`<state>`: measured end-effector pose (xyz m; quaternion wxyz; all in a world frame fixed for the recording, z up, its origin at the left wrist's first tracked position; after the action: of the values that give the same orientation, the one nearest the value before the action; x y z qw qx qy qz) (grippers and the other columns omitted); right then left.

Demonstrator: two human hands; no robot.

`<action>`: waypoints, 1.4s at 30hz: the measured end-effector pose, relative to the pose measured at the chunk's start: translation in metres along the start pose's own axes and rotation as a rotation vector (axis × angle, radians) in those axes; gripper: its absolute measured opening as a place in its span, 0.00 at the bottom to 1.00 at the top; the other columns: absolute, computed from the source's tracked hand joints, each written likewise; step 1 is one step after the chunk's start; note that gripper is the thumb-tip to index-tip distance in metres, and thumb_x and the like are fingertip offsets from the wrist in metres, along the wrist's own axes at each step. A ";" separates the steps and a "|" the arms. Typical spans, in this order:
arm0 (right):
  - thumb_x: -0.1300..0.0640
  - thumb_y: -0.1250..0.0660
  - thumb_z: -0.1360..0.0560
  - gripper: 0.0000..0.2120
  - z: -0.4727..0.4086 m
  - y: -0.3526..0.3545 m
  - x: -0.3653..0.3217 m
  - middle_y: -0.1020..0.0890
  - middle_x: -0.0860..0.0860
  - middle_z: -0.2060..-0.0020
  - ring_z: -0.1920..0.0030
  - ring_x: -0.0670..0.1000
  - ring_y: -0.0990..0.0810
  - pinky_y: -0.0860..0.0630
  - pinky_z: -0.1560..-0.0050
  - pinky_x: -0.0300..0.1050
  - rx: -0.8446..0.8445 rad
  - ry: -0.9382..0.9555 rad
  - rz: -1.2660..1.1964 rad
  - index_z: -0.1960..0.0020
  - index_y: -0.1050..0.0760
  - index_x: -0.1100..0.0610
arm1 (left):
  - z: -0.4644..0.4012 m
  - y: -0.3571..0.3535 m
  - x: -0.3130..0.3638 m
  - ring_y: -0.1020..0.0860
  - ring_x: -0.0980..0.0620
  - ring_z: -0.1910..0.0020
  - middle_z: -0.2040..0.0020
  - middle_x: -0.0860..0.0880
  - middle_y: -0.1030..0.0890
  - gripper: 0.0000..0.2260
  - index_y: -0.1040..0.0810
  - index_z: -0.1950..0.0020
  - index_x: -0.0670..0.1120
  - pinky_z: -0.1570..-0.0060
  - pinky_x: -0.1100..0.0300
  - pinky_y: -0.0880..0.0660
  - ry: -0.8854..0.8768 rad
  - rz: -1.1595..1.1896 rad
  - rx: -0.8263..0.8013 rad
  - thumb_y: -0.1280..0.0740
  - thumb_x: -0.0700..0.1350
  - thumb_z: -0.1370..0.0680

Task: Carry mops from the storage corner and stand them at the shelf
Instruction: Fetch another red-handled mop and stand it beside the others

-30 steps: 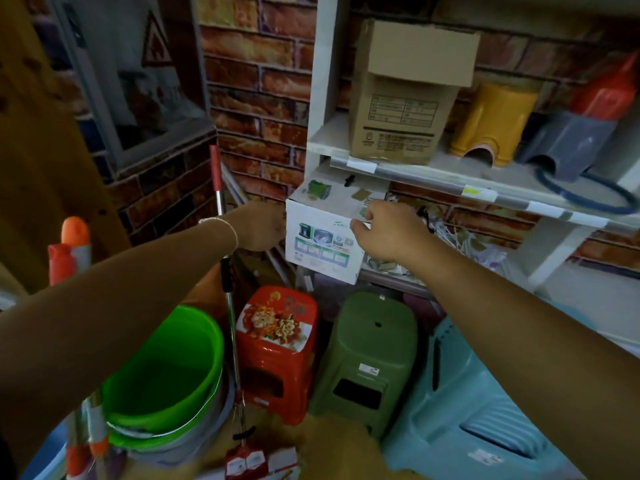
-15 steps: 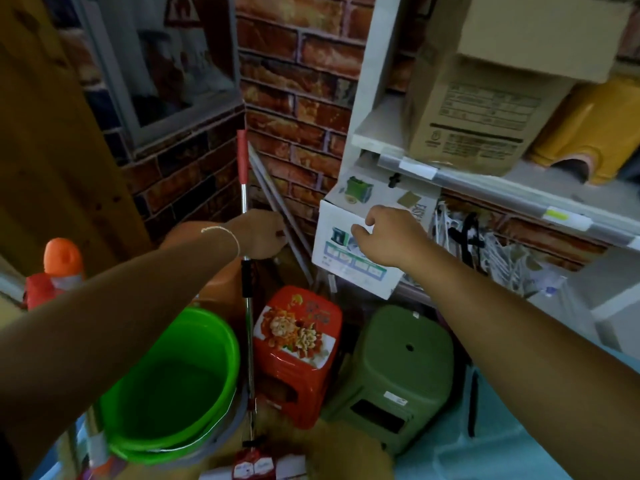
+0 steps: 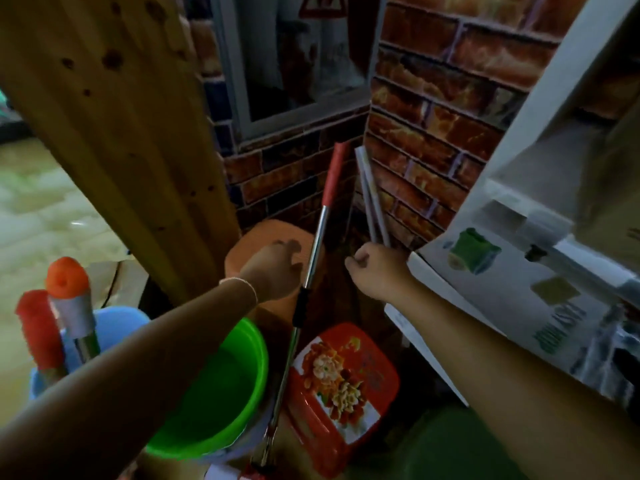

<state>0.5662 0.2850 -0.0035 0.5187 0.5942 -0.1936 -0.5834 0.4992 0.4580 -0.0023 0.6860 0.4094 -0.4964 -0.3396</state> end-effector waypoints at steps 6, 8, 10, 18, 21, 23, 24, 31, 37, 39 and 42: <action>0.47 0.36 0.20 0.12 -0.085 -0.054 -0.010 0.20 0.50 0.54 0.52 0.52 0.21 0.21 0.50 0.49 -0.060 0.068 -0.119 0.47 0.24 0.56 | -0.030 -0.037 -0.028 0.28 0.42 0.33 0.28 0.43 0.31 0.23 0.36 0.25 0.46 0.38 0.53 0.29 0.150 0.008 -0.005 0.39 0.46 0.20; 0.49 0.36 0.20 0.12 -0.110 -0.069 -0.015 0.20 0.51 0.53 0.53 0.53 0.21 0.23 0.56 0.45 -0.081 0.067 -0.151 0.43 0.24 0.57 | -0.040 -0.043 -0.033 0.28 0.42 0.33 0.29 0.42 0.30 0.23 0.36 0.25 0.46 0.39 0.53 0.29 0.160 0.001 -0.002 0.39 0.46 0.20; 0.49 0.36 0.20 0.15 -0.131 -0.080 -0.018 0.20 0.53 0.50 0.55 0.53 0.22 0.30 0.66 0.40 -0.084 0.035 -0.169 0.39 0.25 0.58 | -0.048 -0.048 -0.039 0.29 0.42 0.33 0.29 0.42 0.30 0.23 0.36 0.25 0.45 0.38 0.52 0.29 0.173 -0.013 -0.006 0.39 0.46 0.19; 0.49 0.34 0.23 0.23 -0.177 -0.109 -0.004 0.21 0.56 0.42 0.48 0.57 0.20 0.27 0.59 0.43 -0.042 -0.216 -0.519 0.32 0.29 0.59 | -0.058 -0.062 -0.062 0.29 0.43 0.32 0.29 0.43 0.30 0.24 0.38 0.24 0.46 0.36 0.51 0.28 0.204 -0.027 -0.041 0.39 0.45 0.19; 0.50 0.31 0.25 0.24 -0.186 -0.102 -0.003 0.21 0.55 0.43 0.48 0.55 0.20 0.24 0.52 0.46 0.038 -0.242 -0.717 0.33 0.30 0.58 | -0.055 -0.067 -0.068 0.28 0.42 0.34 0.30 0.42 0.29 0.23 0.37 0.24 0.46 0.38 0.50 0.27 0.206 -0.029 -0.066 0.39 0.45 0.20; 0.51 0.32 0.23 0.21 -0.188 -0.095 -0.005 0.21 0.54 0.46 0.54 0.51 0.21 0.26 0.57 0.44 0.078 -0.236 -0.804 0.34 0.30 0.58 | -0.051 -0.070 -0.070 0.27 0.42 0.35 0.31 0.42 0.28 0.23 0.36 0.25 0.45 0.39 0.49 0.26 0.198 -0.030 -0.076 0.39 0.46 0.20; 0.51 0.33 0.22 0.19 -0.187 -0.091 -0.006 0.22 0.54 0.48 0.58 0.49 0.23 0.28 0.62 0.42 0.093 -0.230 -0.817 0.35 0.29 0.59 | -0.049 -0.072 -0.071 0.26 0.42 0.36 0.32 0.42 0.28 0.23 0.36 0.25 0.45 0.40 0.48 0.26 0.195 -0.031 -0.082 0.39 0.46 0.20; 0.46 0.38 0.19 0.13 -0.149 -0.081 -0.014 0.22 0.49 0.51 0.52 0.50 0.22 0.30 0.54 0.44 0.074 -0.063 -0.663 0.41 0.26 0.55 | -0.033 -0.078 -0.059 0.26 0.41 0.35 0.32 0.41 0.28 0.23 0.35 0.26 0.44 0.39 0.47 0.26 0.186 -0.010 -0.106 0.38 0.48 0.19; 0.45 0.33 0.21 0.12 -0.088 -0.061 -0.027 0.20 0.50 0.53 0.55 0.51 0.22 0.30 0.56 0.42 0.074 0.072 -0.479 0.48 0.25 0.54 | -0.012 -0.088 -0.043 0.26 0.39 0.36 0.34 0.38 0.25 0.21 0.33 0.28 0.40 0.40 0.50 0.27 0.174 0.034 -0.115 0.40 0.49 0.18; 0.45 0.33 0.22 0.13 -0.066 -0.054 -0.029 0.21 0.50 0.54 0.55 0.50 0.23 0.31 0.56 0.42 0.071 0.071 -0.436 0.47 0.24 0.55 | -0.004 -0.089 -0.037 0.25 0.39 0.37 0.35 0.38 0.25 0.22 0.34 0.28 0.41 0.40 0.50 0.27 0.151 0.058 -0.127 0.40 0.50 0.18; 0.46 0.32 0.22 0.16 -0.035 -0.048 -0.031 0.22 0.49 0.55 0.55 0.50 0.24 0.31 0.56 0.42 0.066 0.053 -0.399 0.42 0.23 0.57 | 0.007 -0.081 -0.023 0.24 0.40 0.40 0.37 0.40 0.23 0.20 0.32 0.30 0.43 0.42 0.50 0.26 0.084 0.094 -0.098 0.39 0.51 0.19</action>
<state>0.5716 0.3430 -0.0364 0.3780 0.6526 -0.0772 -0.6521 0.4810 0.4415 -0.0831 0.7407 0.3656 -0.4686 -0.3132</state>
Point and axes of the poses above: each hand's wrist, its own z-axis away from the middle knuckle, its own y-axis out of the back of the hand, x = y × z, the point moved 9 cm from there along -z, towards the middle knuckle
